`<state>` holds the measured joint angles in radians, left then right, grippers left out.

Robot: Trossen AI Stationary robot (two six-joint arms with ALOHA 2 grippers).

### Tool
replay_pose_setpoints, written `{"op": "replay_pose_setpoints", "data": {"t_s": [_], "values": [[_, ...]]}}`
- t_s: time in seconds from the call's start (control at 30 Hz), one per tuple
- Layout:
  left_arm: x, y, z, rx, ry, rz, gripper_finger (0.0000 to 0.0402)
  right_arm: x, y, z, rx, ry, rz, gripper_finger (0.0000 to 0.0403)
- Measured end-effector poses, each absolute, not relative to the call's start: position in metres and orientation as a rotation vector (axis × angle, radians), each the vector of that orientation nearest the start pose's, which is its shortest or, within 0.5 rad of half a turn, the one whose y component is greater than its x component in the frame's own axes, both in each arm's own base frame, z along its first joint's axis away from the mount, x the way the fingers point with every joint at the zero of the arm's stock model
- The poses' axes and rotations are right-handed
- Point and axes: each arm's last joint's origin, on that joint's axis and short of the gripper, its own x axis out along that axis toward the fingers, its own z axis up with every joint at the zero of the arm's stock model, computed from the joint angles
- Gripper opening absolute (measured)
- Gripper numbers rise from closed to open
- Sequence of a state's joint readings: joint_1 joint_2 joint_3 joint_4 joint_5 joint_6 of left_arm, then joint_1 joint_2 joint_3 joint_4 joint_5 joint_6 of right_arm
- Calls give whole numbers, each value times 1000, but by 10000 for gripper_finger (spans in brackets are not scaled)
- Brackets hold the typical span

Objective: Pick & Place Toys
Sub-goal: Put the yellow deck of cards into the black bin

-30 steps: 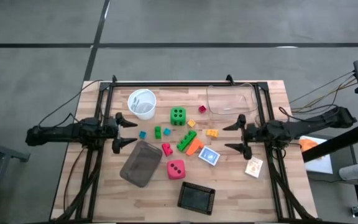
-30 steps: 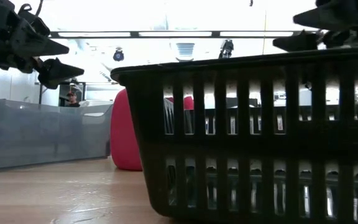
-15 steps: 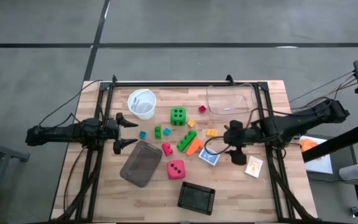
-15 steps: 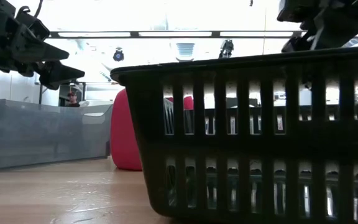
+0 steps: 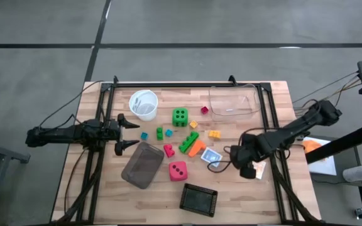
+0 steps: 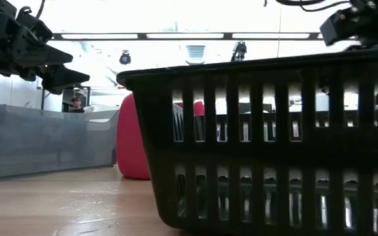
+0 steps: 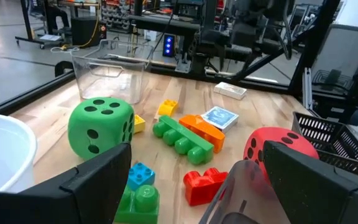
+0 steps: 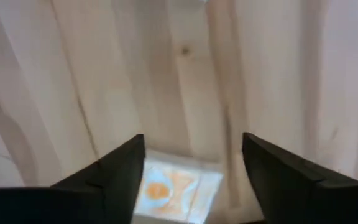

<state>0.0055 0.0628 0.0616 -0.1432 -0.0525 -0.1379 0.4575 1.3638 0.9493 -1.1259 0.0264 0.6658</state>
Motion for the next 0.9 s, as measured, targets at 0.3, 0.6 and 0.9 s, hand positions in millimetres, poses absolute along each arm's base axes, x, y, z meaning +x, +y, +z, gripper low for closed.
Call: {"op": "replay_pose_setpoints", "data": {"t_s": [0.3,0.6,0.9], "values": [[97,2,166,-135,140,68,362,188,115,198,114,1757,-211,43],[97,2,167,-135,132,68,362,183,121,183,154,1875,-217,20],[97,2,167,-135,131,67,362,182,125,147,228,1876,-154,19]]}}
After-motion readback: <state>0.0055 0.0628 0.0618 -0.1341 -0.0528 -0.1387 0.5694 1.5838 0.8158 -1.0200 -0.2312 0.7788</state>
